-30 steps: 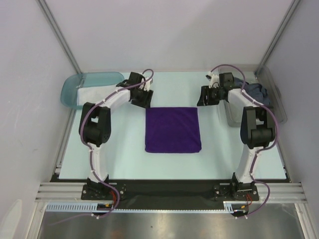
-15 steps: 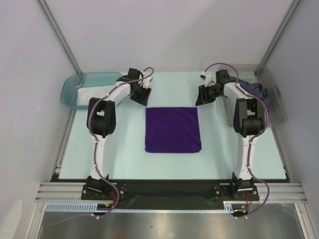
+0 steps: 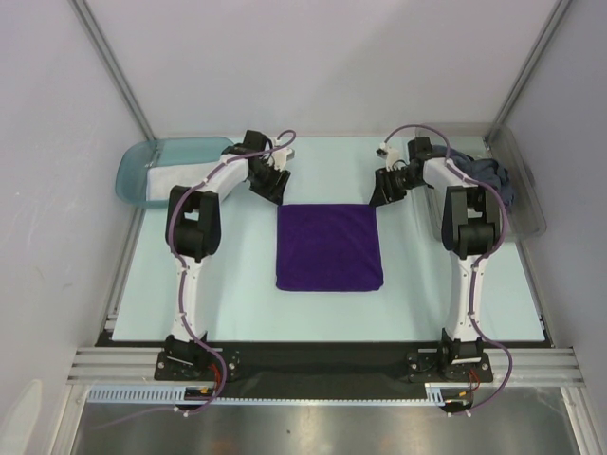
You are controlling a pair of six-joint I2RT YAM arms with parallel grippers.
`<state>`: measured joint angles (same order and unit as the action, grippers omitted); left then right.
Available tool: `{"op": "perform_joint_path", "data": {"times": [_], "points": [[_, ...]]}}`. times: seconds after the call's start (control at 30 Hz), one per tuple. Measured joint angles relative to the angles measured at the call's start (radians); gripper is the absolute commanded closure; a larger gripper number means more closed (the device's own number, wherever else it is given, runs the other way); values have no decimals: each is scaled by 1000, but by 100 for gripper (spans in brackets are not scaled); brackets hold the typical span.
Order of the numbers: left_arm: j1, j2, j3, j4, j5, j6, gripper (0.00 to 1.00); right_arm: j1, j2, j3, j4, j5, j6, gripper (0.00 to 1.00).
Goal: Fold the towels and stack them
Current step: Fold the towel
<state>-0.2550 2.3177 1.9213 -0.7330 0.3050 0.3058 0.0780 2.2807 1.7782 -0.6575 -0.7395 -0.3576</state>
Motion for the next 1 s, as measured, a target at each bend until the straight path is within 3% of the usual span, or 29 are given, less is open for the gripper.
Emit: {"op": "perform_joint_path", "data": {"times": [0.33,1.0], "points": [[0,-1,4,-11,24,2,40,0,28,22,-26,-11,-19,95],[-12,0,74,-78,90,28,42,0,50,34,-13,-11,8,99]]}}
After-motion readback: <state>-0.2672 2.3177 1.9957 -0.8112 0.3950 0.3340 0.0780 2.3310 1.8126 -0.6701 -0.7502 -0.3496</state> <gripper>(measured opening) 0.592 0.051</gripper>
